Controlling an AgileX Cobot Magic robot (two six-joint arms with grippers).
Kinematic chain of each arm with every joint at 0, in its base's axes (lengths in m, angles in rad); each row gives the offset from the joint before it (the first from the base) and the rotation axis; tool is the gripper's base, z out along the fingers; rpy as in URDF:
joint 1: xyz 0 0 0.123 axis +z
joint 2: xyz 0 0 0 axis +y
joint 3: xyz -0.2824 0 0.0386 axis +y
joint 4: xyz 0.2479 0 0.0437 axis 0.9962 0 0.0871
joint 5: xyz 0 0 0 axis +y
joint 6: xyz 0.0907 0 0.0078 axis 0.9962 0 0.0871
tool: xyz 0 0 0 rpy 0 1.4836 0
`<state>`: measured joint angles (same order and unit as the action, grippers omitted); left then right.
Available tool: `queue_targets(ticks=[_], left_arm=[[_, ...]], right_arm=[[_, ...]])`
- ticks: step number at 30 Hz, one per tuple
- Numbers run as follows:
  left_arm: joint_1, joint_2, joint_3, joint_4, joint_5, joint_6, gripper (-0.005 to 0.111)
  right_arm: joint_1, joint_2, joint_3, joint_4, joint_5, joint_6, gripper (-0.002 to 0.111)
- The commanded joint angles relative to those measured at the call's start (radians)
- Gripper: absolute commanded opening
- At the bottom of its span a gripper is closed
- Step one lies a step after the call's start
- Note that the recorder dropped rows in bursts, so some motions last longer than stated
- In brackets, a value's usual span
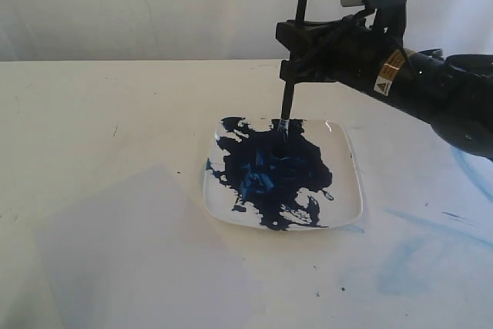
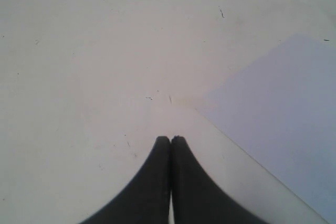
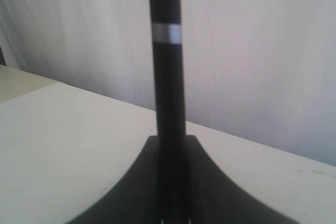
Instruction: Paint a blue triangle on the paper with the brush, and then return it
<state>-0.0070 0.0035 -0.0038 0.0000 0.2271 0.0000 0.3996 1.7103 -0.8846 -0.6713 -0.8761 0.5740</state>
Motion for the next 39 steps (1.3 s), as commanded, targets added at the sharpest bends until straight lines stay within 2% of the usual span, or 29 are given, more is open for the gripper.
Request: queue_targets(ticks=[1, 7, 12, 17, 21, 24, 29, 31, 32, 33, 34, 35, 37, 38, 39], left_arm=[[-0.006, -0.004, 0.004, 0.01, -0.043, 0.0, 0.0], [-0.006, -0.004, 0.004, 0.01, -0.051, 0.0, 0.0], [-0.006, -0.004, 0.004, 0.01, -0.156, 0.0, 0.0], [-0.006, -0.004, 0.004, 0.008, -0.203, -0.009, 0.0], [-0.006, -0.004, 0.004, 0.0, -0.316, -0.081, 0.0], [-0.006, -0.004, 0.004, 0.0, -0.443, -0.157, 0.0], [-0.006, -0.004, 0.004, 0.0, -0.701, -0.165, 0.0], [-0.006, 0.01, -0.033, -0.203, -0.606, -0.155, 0.0], [-0.006, 0.084, -0.113, -0.274, -0.451, -0.081, 0.0], [-0.006, 0.136, -0.164, -0.261, -0.364, -0.04, 0.0], [-0.006, 0.249, -0.281, -0.242, -0.213, 0.0, 0.0], [-0.006, 0.323, -0.344, -0.231, -0.14, 0.015, 0.0], [-0.006, 0.584, -0.564, -0.236, 0.142, 0.139, 0.0], [-0.006, 0.718, -0.66, -0.299, 0.283, 0.245, 0.0], [-0.006, 0.832, -0.749, -0.421, 0.44, 0.42, 0.0]], right_arm=[[-0.002, -0.01, -0.001, 0.002, -0.027, -0.01, 0.0], [-0.002, -0.01, -0.001, 0.027, -0.075, -0.01, 0.0], [-0.002, -0.01, -0.001, 0.026, -0.068, -0.104, 0.0], [-0.002, -0.01, -0.001, -0.024, -0.073, -0.17, 0.0], [-0.002, -0.01, -0.001, -0.137, -0.066, -0.18, 0.0], [-0.002, -0.01, -0.001, -0.148, -0.07, -0.18, 0.0], [-0.002, -0.01, -0.001, -0.148, -0.075, -0.17, 0.0], [-0.002, -0.01, -0.001, -0.148, -0.077, -0.14, 0.0], [-0.002, -0.01, -0.001, -0.148, -0.083, -0.136, 0.0], [-0.002, -0.01, -0.001, -0.148, -0.088, -0.136, 0.0], [-0.002, -0.01, -0.001, -0.15, -0.092, -0.136, 0.0], [-0.002, -0.01, -0.001, -0.15, -0.097, -0.136, 0.0], [0.004, -0.011, -0.001, -0.16, -0.097, -0.131, 0.0], [0.011, -0.014, -0.001, -0.16, -0.095, -0.131, 0.0], [0.019, -0.014, -0.001, -0.164, -0.095, -0.131, 0.0]])
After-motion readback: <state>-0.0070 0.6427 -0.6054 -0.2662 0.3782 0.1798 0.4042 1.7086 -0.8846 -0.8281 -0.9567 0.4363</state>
